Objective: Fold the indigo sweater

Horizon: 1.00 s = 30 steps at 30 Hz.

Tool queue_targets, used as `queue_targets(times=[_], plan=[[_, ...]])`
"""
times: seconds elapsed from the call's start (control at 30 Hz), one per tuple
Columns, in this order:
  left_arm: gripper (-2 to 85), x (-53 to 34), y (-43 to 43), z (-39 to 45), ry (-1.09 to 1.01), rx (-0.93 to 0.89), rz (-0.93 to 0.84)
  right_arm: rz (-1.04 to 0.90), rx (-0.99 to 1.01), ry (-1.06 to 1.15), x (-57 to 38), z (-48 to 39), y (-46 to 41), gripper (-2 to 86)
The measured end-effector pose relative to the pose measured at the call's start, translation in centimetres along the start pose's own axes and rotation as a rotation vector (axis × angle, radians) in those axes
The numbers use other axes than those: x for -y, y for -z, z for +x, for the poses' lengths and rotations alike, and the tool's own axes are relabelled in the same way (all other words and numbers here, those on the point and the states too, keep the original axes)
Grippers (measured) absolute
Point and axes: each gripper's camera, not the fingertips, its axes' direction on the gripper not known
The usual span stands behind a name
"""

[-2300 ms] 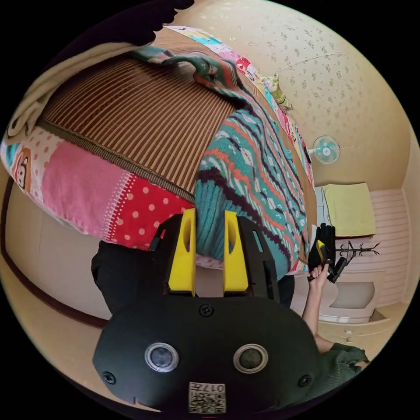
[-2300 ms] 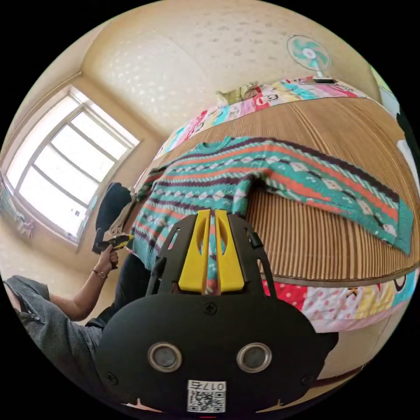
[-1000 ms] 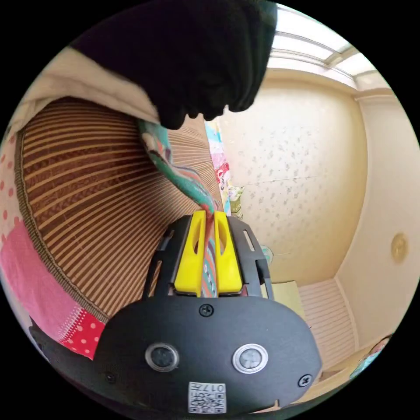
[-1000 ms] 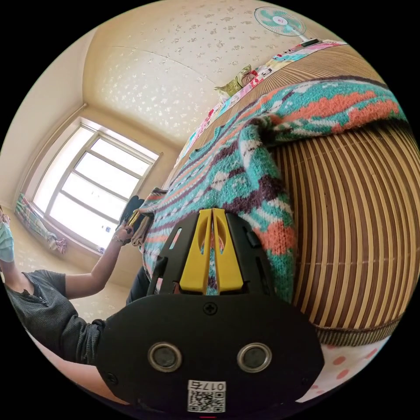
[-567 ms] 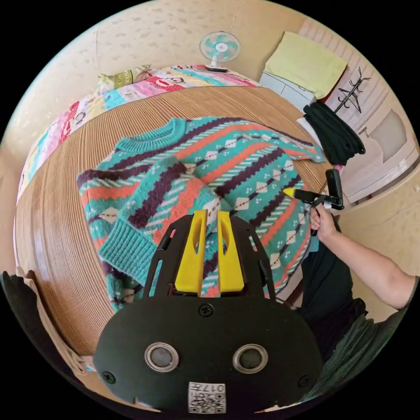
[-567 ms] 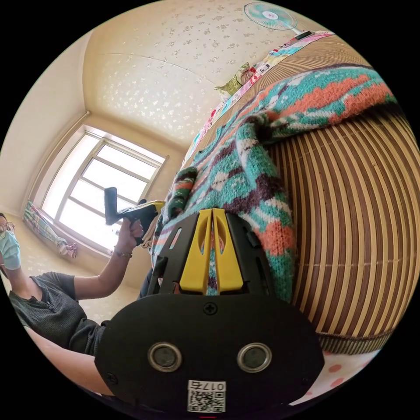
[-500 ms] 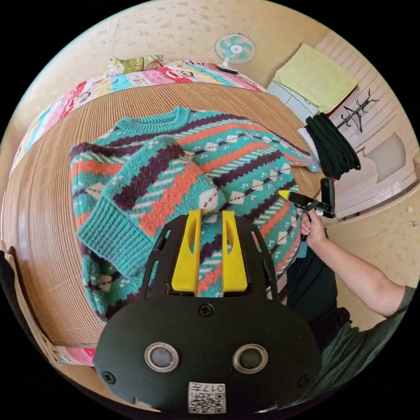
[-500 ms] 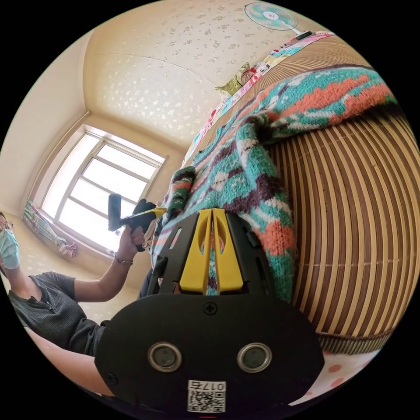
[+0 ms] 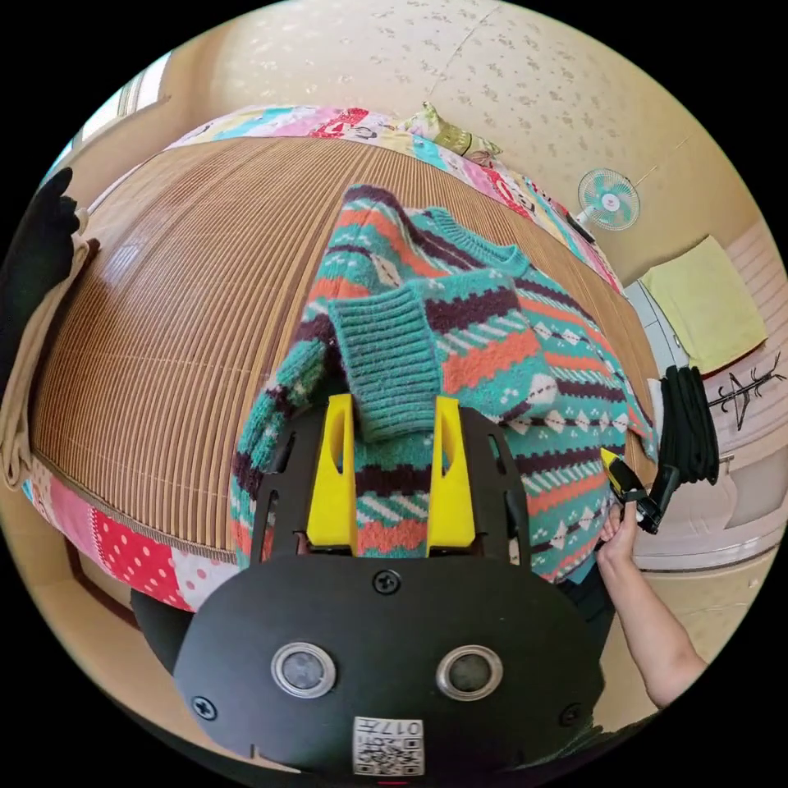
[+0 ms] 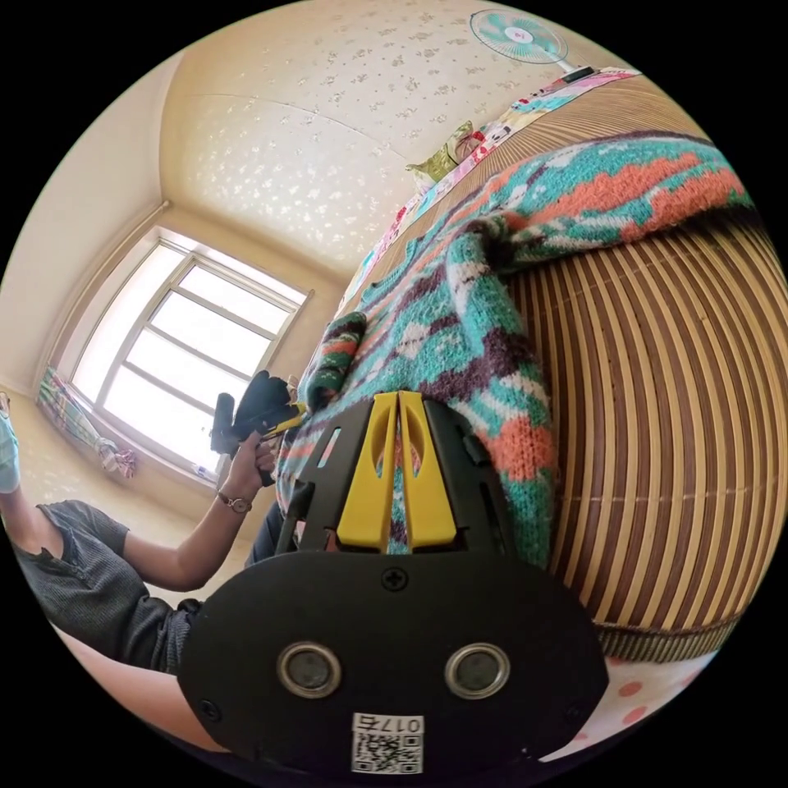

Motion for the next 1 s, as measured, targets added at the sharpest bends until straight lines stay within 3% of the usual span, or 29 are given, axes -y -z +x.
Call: queue_targets(times=[0.07,0.1,0.17,0.27,0.37,0.43,0.47,0.57,0.83,0.9,0.97,1.0], plan=[[4.6,-1.3,1.3,0.9,0.024,0.064,0.063,0.001,-0.002,0.004,-0.1,-0.1,0.1,0.4],[3.6,-2.6,3.3,1.7,0.048,0.052,0.182,0.003,-0.006,0.011,-0.3,-0.2,0.1,0.4],[3.0,-3.8,5.9,3.8,0.062,-0.026,0.323,0.014,-0.033,0.033,-0.6,-0.7,0.1,0.3],[1.2,-2.2,8.4,10.8,-0.080,-0.193,0.435,0.020,-0.104,0.065,-0.9,-1.8,-0.2,0.3],[-0.1,-0.4,9.7,19.5,-0.401,-0.517,0.522,0.018,-0.065,0.052,-0.8,-1.4,0.1,0.2],[0.1,-0.1,8.3,27.6,-0.799,-0.765,0.402,0.017,-0.050,0.048,-0.8,-1.3,0.3,0.2],[0.2,-0.3,7.4,29.1,-0.842,-0.781,0.346,0.017,-0.053,0.049,-0.9,-1.3,0.3,0.2],[2.4,-1.4,2.9,30.7,-0.777,-0.673,0.204,0.018,-0.054,0.051,-0.9,-1.4,0.3,0.3],[13.3,4.1,-4.0,7.9,-0.306,0.210,0.167,0.024,-0.064,0.067,-0.8,-1.5,0.4,0.3],[13.3,6.0,-6.0,2.8,-0.209,0.300,0.064,0.022,-0.061,0.064,-0.7,-1.4,0.4,0.3],[12.1,7.1,-9.7,-1.2,-0.188,0.289,-0.090,0.022,-0.062,0.064,-0.6,-1.3,0.4,0.3],[10.6,7.1,-10.8,-3.1,-0.202,0.230,-0.084,0.021,-0.061,0.063,-0.5,-1.3,0.4,0.4]])
